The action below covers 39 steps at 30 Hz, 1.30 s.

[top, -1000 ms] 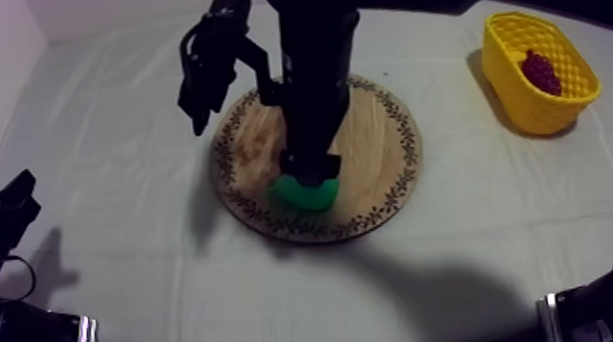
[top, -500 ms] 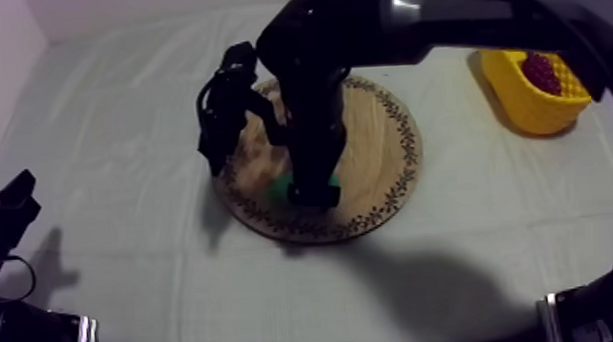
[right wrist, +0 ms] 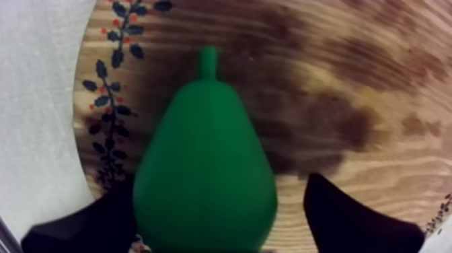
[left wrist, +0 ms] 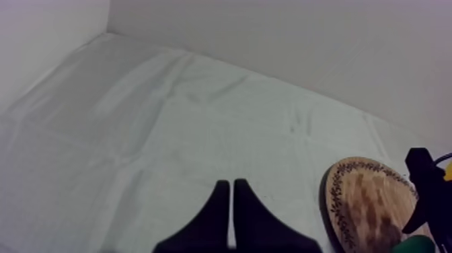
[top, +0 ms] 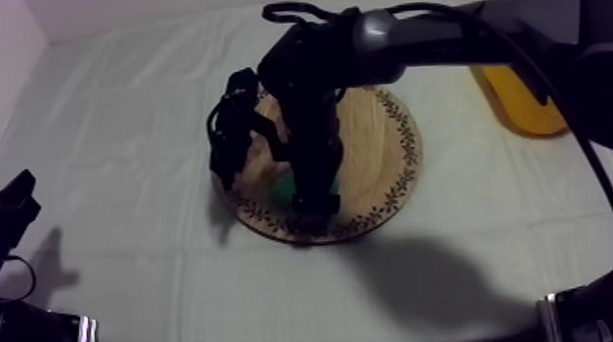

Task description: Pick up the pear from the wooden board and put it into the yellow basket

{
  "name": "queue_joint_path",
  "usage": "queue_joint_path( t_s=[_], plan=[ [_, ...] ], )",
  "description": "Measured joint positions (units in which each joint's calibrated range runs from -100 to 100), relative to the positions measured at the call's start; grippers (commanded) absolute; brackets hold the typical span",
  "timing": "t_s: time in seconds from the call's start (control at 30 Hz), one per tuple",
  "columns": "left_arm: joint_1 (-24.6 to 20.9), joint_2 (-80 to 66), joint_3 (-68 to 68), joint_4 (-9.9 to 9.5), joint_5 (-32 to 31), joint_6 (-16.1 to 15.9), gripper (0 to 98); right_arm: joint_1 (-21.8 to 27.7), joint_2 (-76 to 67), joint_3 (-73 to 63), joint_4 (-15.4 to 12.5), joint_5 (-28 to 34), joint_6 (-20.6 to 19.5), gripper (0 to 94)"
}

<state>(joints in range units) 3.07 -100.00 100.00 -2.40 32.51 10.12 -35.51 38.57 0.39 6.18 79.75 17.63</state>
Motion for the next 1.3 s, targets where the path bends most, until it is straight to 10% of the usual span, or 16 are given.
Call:
queue_joint_path(
  t_s=[0.3,0.67,1.3],
  plan=[
    [0.0,0.0,0.0,0.00,0.0,0.0,0.1,-0.6,0.0,-0.1,-0.8,-3.3,-0.1,28.4],
    [0.0,0.0,0.0,0.00,0.0,0.0,0.1,2.8,-7.8,-1.4,2.1,-4.0,0.0,28.3],
    [0.0,0.0,0.0,0.00,0.0,0.0,0.1,23.5,-29.4,-2.7,7.1,-15.2,-5.2,28.9]
  ],
)
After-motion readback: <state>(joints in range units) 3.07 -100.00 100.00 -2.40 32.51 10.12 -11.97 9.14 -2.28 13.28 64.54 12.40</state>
